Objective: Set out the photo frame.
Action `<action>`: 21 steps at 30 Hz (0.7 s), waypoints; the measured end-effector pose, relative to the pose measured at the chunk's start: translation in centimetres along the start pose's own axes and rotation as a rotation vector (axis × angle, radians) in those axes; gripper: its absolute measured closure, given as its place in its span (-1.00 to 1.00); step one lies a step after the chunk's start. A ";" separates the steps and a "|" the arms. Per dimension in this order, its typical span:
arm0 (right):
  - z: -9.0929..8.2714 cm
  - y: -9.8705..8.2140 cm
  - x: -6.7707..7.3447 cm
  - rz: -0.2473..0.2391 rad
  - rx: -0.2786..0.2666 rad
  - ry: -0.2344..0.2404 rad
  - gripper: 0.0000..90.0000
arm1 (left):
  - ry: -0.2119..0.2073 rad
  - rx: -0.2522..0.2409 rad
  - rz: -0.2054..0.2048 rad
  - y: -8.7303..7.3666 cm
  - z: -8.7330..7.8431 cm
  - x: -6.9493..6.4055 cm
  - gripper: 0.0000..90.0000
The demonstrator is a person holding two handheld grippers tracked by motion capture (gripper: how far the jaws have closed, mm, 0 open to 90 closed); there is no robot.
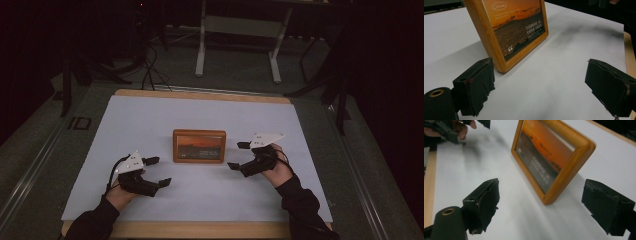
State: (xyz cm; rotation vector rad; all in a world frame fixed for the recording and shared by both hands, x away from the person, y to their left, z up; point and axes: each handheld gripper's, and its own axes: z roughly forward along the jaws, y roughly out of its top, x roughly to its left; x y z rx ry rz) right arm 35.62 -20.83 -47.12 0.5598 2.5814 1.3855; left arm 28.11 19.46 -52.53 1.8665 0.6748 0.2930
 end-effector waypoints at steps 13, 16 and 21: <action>-0.9 -4.1 1.1 0.068 0.012 -0.020 -0.68 | -0.002 0.002 0.005 0.0 0.0 -0.1 -0.79; -1.2 -4.9 1.2 0.080 0.008 -0.025 -0.69 | -0.002 0.000 0.004 0.0 0.0 -0.1 -0.79; -1.7 -6.1 1.5 0.096 0.015 -0.036 -0.69 | -0.003 0.000 0.004 0.0 0.0 0.0 -0.79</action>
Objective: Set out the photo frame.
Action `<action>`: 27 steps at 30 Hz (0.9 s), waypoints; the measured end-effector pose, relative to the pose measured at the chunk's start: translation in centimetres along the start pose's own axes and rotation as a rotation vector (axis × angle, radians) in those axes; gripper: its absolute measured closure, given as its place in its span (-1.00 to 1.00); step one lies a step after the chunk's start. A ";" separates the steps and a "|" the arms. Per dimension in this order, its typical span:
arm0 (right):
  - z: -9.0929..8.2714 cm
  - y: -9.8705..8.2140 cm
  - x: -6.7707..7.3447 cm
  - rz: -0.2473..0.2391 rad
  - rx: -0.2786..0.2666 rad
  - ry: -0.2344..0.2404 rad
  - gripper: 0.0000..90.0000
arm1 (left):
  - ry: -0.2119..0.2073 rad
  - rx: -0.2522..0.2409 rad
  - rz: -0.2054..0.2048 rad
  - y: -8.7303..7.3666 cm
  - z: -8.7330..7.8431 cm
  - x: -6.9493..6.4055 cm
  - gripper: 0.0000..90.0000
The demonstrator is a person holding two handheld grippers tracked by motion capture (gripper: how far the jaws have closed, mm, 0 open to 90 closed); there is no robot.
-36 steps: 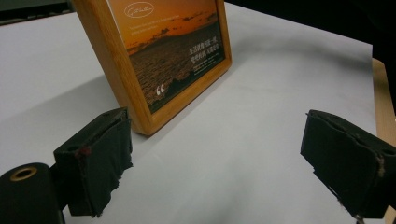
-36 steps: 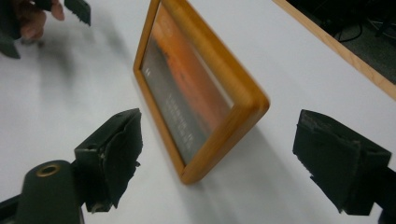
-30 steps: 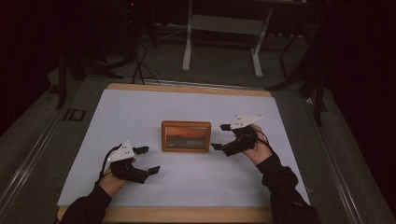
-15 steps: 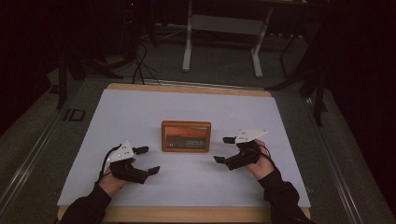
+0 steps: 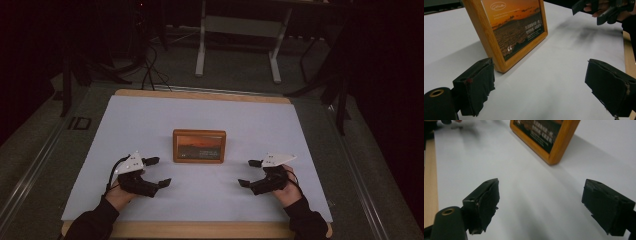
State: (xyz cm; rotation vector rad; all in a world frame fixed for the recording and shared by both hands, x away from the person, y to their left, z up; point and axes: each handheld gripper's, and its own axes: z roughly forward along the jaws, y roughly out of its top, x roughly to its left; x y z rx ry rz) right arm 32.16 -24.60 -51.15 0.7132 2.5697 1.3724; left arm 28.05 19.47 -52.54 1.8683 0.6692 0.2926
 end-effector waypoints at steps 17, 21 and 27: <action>-0.4 -2.9 1.5 -0.032 0.048 -0.045 -0.69 | 0.003 0.013 -0.001 -0.2 0.1 0.0 -0.79; -0.9 -3.2 1.8 -0.023 0.040 -0.064 -0.69 | 0.003 0.015 0.002 -0.2 0.1 0.0 -0.79; -1.8 -3.9 1.7 0.004 0.036 -0.096 -0.69 | 0.006 0.016 0.004 -0.3 0.1 -0.1 -0.79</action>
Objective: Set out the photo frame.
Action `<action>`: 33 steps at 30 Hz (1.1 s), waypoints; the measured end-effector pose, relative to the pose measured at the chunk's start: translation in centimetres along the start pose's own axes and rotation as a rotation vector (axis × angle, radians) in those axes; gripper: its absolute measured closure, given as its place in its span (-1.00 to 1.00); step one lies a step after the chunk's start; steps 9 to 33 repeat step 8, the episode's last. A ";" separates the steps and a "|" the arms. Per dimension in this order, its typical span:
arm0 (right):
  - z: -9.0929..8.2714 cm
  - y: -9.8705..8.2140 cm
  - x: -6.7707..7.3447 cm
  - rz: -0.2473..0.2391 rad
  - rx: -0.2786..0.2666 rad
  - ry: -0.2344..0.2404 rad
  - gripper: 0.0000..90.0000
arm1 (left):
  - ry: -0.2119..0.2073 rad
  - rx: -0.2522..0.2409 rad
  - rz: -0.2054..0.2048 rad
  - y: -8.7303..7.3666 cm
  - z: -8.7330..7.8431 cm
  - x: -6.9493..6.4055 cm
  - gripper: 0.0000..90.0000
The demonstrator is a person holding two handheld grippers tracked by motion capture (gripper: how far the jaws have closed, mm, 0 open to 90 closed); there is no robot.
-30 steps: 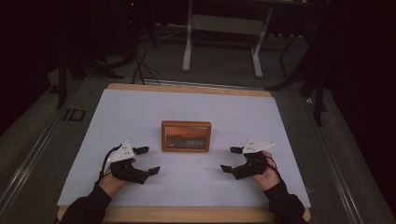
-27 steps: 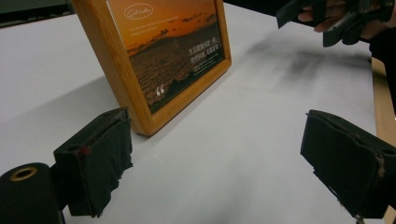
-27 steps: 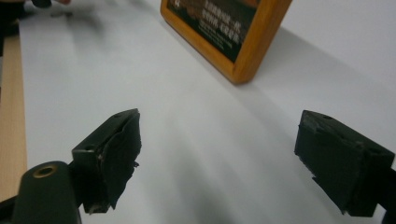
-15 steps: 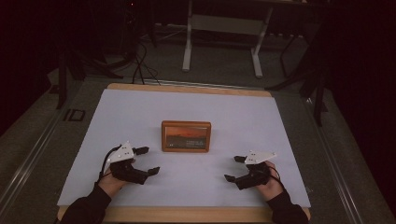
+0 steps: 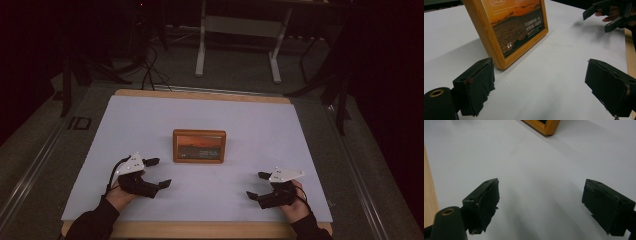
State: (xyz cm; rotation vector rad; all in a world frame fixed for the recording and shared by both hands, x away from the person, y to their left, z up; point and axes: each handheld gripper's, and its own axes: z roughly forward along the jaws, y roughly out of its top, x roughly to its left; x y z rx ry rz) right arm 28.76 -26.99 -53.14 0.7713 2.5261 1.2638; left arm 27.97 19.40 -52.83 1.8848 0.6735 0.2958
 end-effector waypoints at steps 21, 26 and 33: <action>-0.2 -0.3 -0.2 0.011 -0.007 -0.008 -0.69 | -0.006 0.001 0.003 0.0 0.1 0.0 -0.79; -0.2 -0.3 -0.2 0.011 -0.007 -0.008 -0.69 | -0.006 0.001 0.003 0.0 0.1 0.0 -0.79; -0.2 -0.3 -0.2 0.011 -0.007 -0.008 -0.69 | -0.006 0.001 0.003 0.0 0.1 0.0 -0.79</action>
